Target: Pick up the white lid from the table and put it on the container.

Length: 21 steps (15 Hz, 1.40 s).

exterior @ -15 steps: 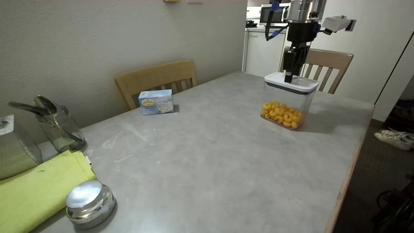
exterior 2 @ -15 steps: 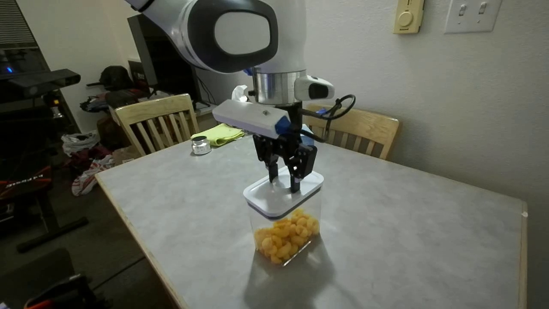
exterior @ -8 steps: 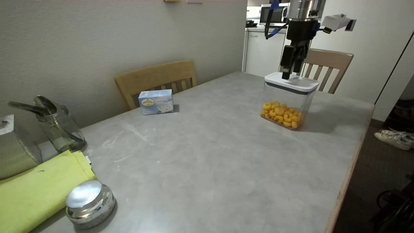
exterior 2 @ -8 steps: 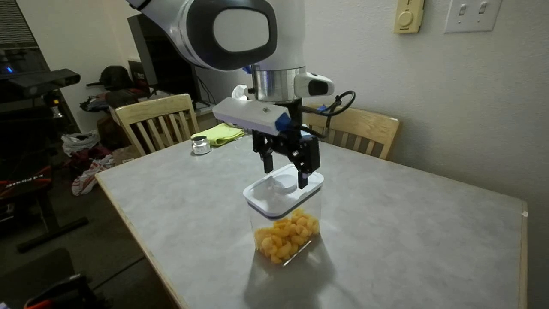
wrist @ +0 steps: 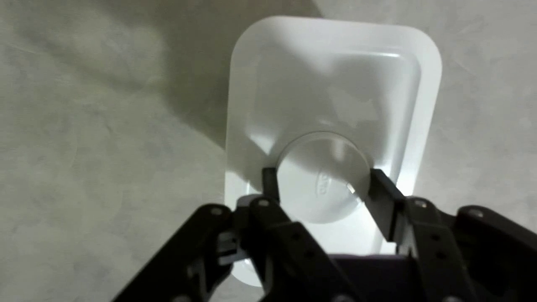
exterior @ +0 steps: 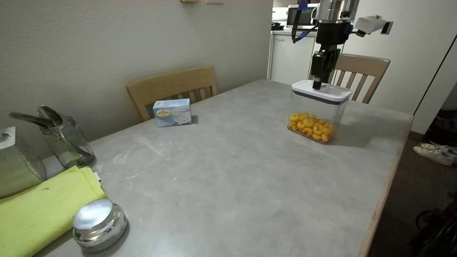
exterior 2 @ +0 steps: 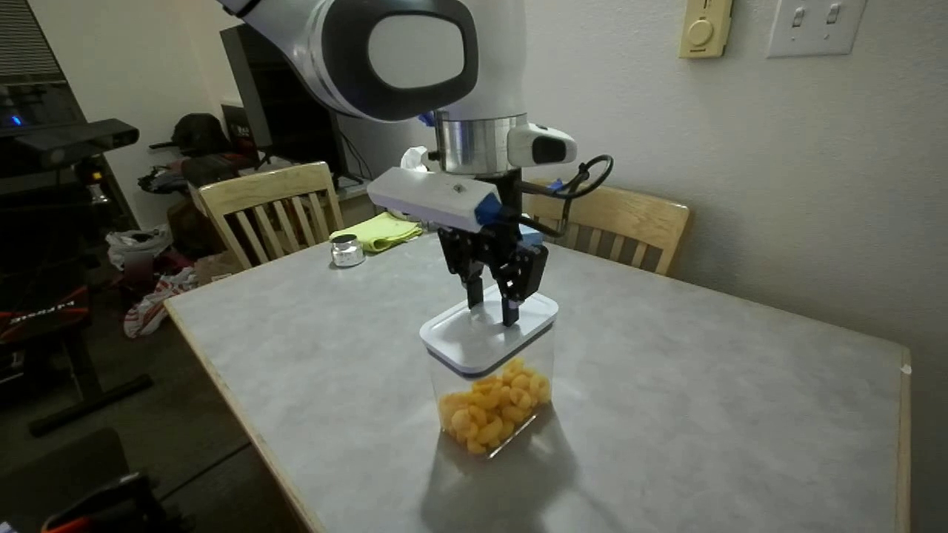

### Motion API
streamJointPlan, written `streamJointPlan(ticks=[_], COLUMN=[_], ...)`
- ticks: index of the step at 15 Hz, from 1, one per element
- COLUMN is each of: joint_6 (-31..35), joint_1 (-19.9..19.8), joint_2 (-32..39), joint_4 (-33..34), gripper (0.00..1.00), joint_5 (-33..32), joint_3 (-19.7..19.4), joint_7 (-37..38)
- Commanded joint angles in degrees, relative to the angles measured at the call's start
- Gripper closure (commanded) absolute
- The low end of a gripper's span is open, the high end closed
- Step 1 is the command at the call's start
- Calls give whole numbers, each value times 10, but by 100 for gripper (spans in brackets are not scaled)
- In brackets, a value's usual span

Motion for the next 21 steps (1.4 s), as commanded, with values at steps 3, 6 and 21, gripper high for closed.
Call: streamJointPlan(ticks=[3, 6, 21], joint_6=[11, 12, 8], joint_1=[1, 3, 3], joint_2=[-22, -29, -26], joint_4=[-11, -11, -7], gripper=[71, 20, 99], joint_5=[-12, -20, -6], joint_3=[-3, -3, -3], joint_7=[10, 13, 26])
